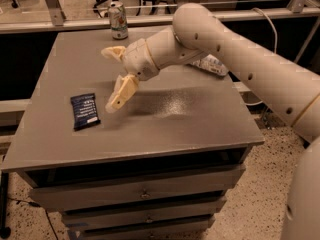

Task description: Pick rxbar blueberry

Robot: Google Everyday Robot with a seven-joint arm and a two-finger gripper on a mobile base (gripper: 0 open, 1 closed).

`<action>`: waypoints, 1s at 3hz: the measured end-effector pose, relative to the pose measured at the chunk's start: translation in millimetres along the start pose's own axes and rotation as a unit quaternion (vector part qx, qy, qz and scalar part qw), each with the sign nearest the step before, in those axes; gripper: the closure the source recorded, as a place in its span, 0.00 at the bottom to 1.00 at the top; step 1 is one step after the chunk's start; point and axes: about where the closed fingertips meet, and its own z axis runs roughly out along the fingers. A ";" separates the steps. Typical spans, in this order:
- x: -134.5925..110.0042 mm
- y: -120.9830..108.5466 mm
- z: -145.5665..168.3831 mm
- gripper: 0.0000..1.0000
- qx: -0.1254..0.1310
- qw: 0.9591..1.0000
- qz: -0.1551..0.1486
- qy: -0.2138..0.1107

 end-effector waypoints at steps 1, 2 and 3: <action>21.8 -2.4 29.9 0.00 -0.022 0.998 0.051 -0.008; 32.6 6.5 44.5 0.00 -0.043 0.994 0.102 -0.006; 27.5 14.6 48.6 0.00 -0.049 0.991 0.121 -0.009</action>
Offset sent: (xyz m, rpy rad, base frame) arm -0.0071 0.0277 -0.0677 -0.0495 0.3493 -0.0355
